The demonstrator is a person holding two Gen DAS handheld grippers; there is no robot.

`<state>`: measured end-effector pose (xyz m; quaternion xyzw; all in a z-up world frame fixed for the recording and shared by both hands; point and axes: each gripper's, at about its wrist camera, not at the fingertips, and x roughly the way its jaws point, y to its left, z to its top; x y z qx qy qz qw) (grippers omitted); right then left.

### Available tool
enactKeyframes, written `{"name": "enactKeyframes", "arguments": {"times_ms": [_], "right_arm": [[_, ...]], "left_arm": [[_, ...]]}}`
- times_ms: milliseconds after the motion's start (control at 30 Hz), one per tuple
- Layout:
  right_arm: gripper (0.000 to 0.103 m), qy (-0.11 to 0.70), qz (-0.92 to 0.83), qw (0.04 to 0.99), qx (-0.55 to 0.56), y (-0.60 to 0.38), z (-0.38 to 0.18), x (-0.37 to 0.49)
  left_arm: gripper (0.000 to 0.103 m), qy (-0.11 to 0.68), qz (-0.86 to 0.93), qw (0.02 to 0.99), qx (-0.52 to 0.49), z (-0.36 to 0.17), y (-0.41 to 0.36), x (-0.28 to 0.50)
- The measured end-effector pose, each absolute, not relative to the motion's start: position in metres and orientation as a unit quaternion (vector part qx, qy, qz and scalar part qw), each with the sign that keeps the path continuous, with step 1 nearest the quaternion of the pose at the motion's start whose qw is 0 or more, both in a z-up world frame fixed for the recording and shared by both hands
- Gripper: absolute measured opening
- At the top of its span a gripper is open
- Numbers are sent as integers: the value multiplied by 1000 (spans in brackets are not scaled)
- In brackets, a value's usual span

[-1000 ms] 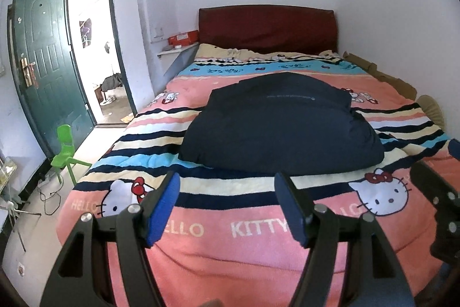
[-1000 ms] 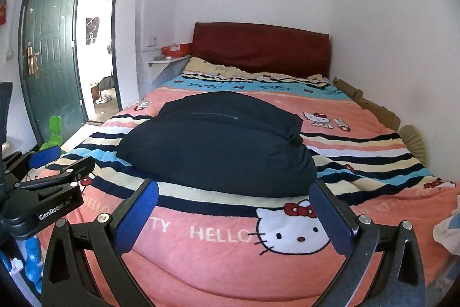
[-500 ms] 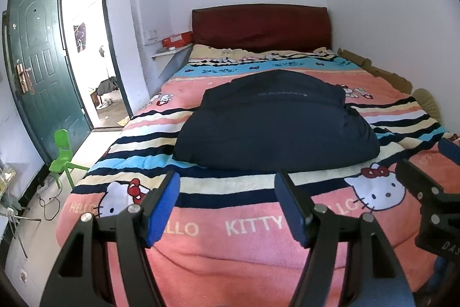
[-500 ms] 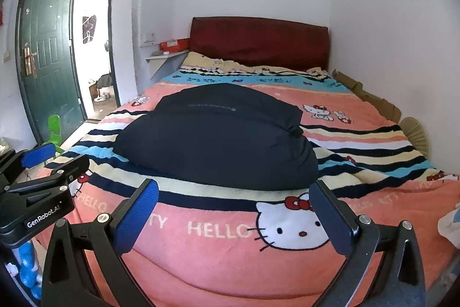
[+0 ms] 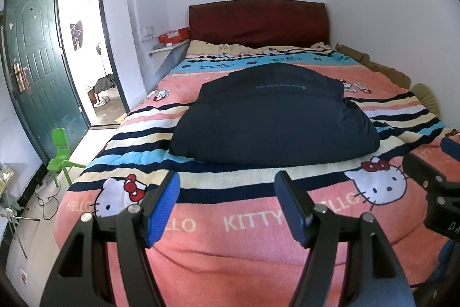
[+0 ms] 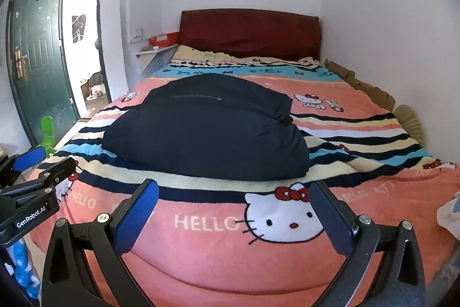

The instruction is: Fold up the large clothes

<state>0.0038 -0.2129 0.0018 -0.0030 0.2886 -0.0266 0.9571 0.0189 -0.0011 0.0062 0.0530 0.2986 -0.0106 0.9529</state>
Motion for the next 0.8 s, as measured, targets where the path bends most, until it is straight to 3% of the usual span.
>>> {"name": "enactKeyframes", "arguments": {"times_ms": [800], "right_arm": [[102, 309, -28, 951, -7, -212, -7, 6]], "left_arm": [[66, 304, -15, 951, 52, -3, 2, 17]]}}
